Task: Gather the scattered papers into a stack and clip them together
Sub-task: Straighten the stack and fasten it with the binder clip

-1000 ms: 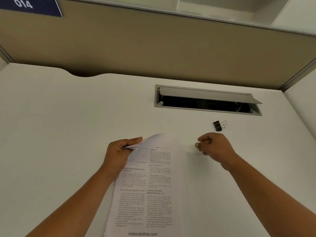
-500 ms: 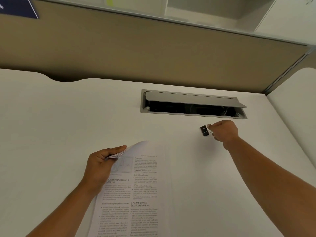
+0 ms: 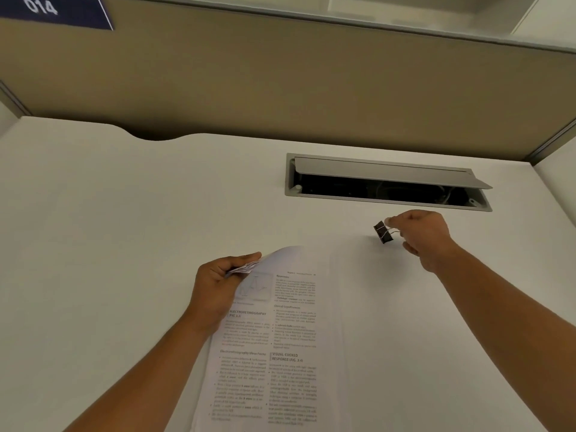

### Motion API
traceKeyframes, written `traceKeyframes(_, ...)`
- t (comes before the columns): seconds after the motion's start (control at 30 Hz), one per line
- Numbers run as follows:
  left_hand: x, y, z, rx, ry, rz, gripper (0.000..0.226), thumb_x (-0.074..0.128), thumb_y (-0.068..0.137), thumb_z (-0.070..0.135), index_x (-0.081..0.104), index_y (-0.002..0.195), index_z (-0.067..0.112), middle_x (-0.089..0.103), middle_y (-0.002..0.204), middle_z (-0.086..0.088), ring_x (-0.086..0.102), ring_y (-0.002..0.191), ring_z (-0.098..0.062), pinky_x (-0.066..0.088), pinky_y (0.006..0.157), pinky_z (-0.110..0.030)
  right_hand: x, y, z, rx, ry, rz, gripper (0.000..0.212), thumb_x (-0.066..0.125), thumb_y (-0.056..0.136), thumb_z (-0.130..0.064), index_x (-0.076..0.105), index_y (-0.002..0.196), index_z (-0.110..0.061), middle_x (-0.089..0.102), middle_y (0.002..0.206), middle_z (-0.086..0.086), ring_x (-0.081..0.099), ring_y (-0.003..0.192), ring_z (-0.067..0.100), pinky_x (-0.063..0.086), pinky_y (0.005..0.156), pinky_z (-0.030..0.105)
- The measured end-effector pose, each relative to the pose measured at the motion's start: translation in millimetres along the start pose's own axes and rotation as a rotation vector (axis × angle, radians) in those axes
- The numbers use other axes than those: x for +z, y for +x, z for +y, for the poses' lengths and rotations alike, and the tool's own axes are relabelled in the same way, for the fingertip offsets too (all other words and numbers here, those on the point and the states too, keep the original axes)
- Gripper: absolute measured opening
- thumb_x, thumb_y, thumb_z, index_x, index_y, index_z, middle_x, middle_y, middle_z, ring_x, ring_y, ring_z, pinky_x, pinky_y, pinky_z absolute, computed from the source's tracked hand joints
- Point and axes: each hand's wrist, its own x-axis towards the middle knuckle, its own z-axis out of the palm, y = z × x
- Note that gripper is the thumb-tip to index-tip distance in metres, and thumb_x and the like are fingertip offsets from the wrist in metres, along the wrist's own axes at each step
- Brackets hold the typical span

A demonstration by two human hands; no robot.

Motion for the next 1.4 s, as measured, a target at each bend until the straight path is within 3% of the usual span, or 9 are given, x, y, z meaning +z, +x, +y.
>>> traceKeyframes(0.2, -0.5, -0.6, 1.6, 0.025, 0.013, -0.007, 0.033, 0.062, 0.092, -0.009, 0.078, 0.101, 0.019, 0.08, 0.104, 0.008, 0.073, 0.106, -0.01, 0.057, 0.093, -0.025, 35.6, -53.2, -21.9, -0.081, -0.065, -0.282, 0.017, 0.074, 0.086, -0.015, 0.063, 0.074, -0.01, 0.072, 0.096, 0.01, 0.067, 0.089, 0.022, 0.057, 0.068, 0.028)
traceKeyframes(0.4, -1.9, -0.6, 1.0, -0.005, -0.012, -0.006, 0.03, 0.062, 0.093, -0.007, 0.078, 0.104, 0.016, 0.079, 0.11, 0.0, 0.072, 0.11, -0.019, 0.055, 0.098, -0.039, 62.5, -92.0, -28.6, -0.154, -0.192, -0.53, 0.013, 0.075, 0.084, -0.006, 0.066, 0.075, -0.006, 0.073, 0.085, 0.011, 0.071, 0.081, 0.022, 0.057, 0.066, 0.024)
traceKeyframes(0.57, -1.2, -1.2, 2.3, -0.003, -0.016, -0.008, 0.029, 0.063, 0.092, -0.006, 0.078, 0.102, 0.017, 0.079, 0.106, 0.005, 0.073, 0.106, -0.015, 0.057, 0.096, -0.036, 78.6, -105.2, -28.3, -0.253, -0.343, -0.526, 0.026, 0.083, 0.074, -0.008, 0.07, 0.095, -0.013, 0.072, 0.087, 0.003, 0.066, 0.076, 0.015, 0.045, 0.056, 0.019)
traceKeyframes(0.67, -1.5, -0.7, 1.8, 0.011, -0.001, -0.004, 0.03, 0.064, 0.092, -0.006, 0.079, 0.101, 0.018, 0.079, 0.106, 0.006, 0.073, 0.107, -0.014, 0.057, 0.096, -0.033, 85.6, -107.6, -28.1, -0.278, -0.399, -0.518, 0.026, 0.084, 0.072, -0.01, 0.073, 0.095, -0.014, 0.074, 0.088, 0.001, 0.07, 0.079, 0.016, 0.044, 0.054, 0.018)
traceKeyframes(0.77, -1.5, -0.6, 1.8, 0.004, -0.003, -0.001, 0.03, 0.064, 0.092, -0.006, 0.079, 0.101, 0.018, 0.079, 0.107, 0.006, 0.073, 0.106, -0.016, 0.058, 0.095, -0.035, 89.9, -110.1, -28.7, -0.314, -0.438, -0.509, 0.029, 0.088, 0.07, -0.018, 0.074, 0.095, -0.016, 0.075, 0.097, 0.0, 0.074, 0.086, 0.018, 0.051, 0.057, 0.024)
traceKeyframes(0.93, -1.2, -0.7, 2.4, -0.019, 0.002, 0.004, 0.027, 0.064, 0.092, -0.004, 0.078, 0.105, 0.014, 0.079, 0.11, -0.001, 0.074, 0.105, -0.021, 0.059, 0.093, -0.041, 91.6, -117.9, -34.5, -0.491, -0.565, -0.478, 0.044, 0.09, 0.066, -0.036, 0.074, 0.106, -0.024, 0.073, 0.09, -0.01, 0.07, 0.076, 0.005, 0.054, 0.069, 0.018)
traceKeyframes(1.0, -1.3, -0.9, 2.6, -0.017, 0.008, 0.005, 0.027, 0.063, 0.092, -0.004, 0.078, 0.105, 0.014, 0.078, 0.111, -0.001, 0.073, 0.106, -0.02, 0.058, 0.095, -0.042, 92.2, -119.7, -35.4, -0.524, -0.58, -0.465, 0.04, 0.091, 0.062, -0.041, 0.072, 0.094, -0.027, 0.073, 0.084, -0.012, 0.069, 0.072, 0.003, 0.055, 0.07, 0.022)
traceKeyframes(1.2, -1.8, -0.7, 0.9, 0.0, -0.006, 0.001, 0.028, 0.063, 0.092, -0.004, 0.079, 0.103, 0.016, 0.078, 0.111, -0.004, 0.073, 0.108, -0.024, 0.057, 0.096, -0.046, 101.7, -114.8, -25.6, -0.452, -0.477, -0.505, 0.035, 0.094, 0.063, -0.022, 0.059, 0.069, -0.016, 0.076, 0.083, 0.001, 0.075, 0.076, 0.015, 0.062, 0.07, 0.035)
traceKeyframes(1.4, -1.0, -0.6, 1.4, 0.025, 0.002, 0.001, 0.035, 0.064, 0.09, -0.007, 0.08, 0.096, 0.024, 0.079, 0.103, 0.009, 0.072, 0.108, -0.014, 0.054, 0.099, -0.036, 112.4, -107.6, -6.4, -0.397, -0.503, -0.577, 0.019, 0.087, 0.069, -0.005, 0.075, 0.083, -0.01, 0.077, 0.077, 0.001, 0.075, 0.071, 0.012, 0.056, 0.063, 0.015)
